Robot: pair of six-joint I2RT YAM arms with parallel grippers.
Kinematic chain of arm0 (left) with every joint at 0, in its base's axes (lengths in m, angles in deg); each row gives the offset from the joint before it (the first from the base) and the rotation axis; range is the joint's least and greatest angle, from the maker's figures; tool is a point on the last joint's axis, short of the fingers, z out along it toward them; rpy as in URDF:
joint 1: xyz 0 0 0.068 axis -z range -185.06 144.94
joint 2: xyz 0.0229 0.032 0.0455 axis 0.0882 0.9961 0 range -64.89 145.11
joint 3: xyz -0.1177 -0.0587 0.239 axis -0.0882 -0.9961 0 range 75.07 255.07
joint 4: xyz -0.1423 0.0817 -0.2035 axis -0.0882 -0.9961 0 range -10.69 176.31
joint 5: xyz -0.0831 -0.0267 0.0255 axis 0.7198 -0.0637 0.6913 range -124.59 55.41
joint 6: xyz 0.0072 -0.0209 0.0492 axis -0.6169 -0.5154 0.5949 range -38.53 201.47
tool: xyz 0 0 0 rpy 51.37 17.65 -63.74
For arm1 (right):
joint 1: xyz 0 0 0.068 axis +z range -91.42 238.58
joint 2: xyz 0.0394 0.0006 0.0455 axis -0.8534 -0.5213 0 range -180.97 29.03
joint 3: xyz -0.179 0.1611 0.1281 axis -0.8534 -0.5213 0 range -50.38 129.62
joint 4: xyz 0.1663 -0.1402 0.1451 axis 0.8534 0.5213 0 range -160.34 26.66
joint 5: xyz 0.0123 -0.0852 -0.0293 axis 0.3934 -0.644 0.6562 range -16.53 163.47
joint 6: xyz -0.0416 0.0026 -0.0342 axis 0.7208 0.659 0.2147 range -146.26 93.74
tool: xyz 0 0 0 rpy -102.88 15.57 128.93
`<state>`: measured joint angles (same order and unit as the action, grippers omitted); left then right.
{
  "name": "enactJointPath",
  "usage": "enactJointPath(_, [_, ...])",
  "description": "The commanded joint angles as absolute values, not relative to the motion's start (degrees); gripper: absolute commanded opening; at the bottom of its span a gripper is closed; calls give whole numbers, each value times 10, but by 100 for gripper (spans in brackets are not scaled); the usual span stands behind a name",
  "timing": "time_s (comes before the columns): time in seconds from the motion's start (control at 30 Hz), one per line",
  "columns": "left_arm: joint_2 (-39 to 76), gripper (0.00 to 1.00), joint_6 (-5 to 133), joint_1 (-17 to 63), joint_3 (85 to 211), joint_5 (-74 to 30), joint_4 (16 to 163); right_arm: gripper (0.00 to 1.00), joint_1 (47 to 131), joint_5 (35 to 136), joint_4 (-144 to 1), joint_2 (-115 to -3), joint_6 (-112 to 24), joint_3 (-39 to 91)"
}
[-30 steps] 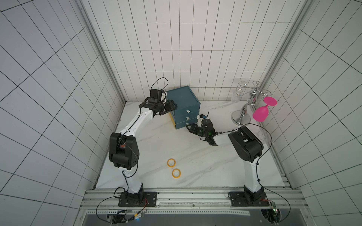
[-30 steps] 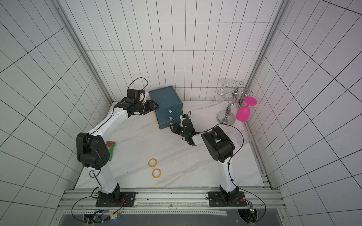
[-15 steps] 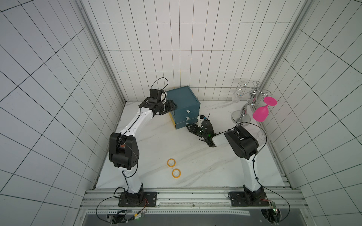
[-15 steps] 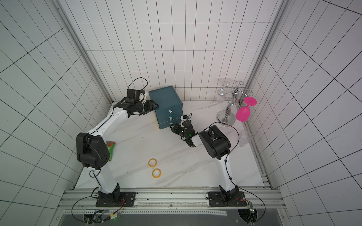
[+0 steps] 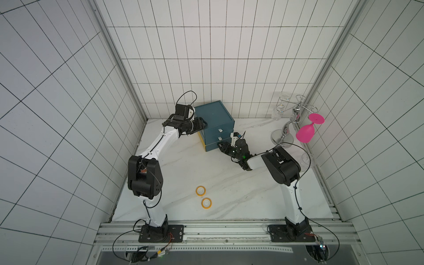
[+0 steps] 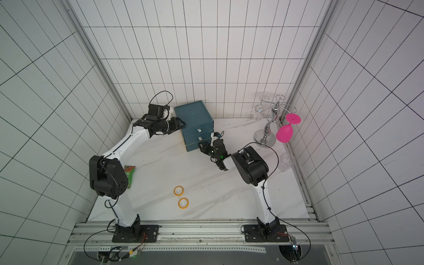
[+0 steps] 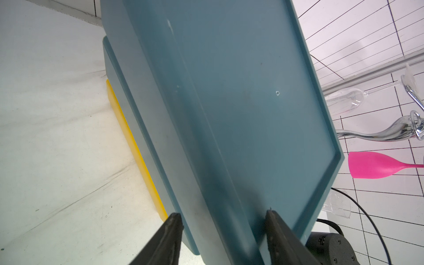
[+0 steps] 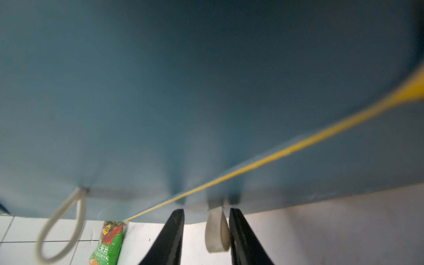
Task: Place the transparent tape into the drawer according to color
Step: Open the drawer in the storage box.
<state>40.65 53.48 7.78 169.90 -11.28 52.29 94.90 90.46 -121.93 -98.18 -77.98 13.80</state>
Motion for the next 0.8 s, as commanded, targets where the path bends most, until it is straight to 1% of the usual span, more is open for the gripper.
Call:
enactJointPath(0.0, [421, 60, 549, 74, 1695, -120, 488, 24, 943, 899, -1224, -995, -786, 159])
enactJointPath(0.1, [421, 60, 548, 74, 1695, -119, 488, 1, 943, 893, -1230, -993, -788, 153])
enactJointPath(0.13, [421, 60, 549, 73, 1695, -119, 488, 0, 943, 892, -1231, -992, -789, 150])
enactJointPath(0.3, [422, 60, 548, 74, 1695, -118, 488, 0, 944, 889, -1243, -968, -791, 117])
enactJointPath(0.77, [421, 60, 547, 73, 1693, -120, 487, 0, 966, 902, -1253, -839, -797, -79])
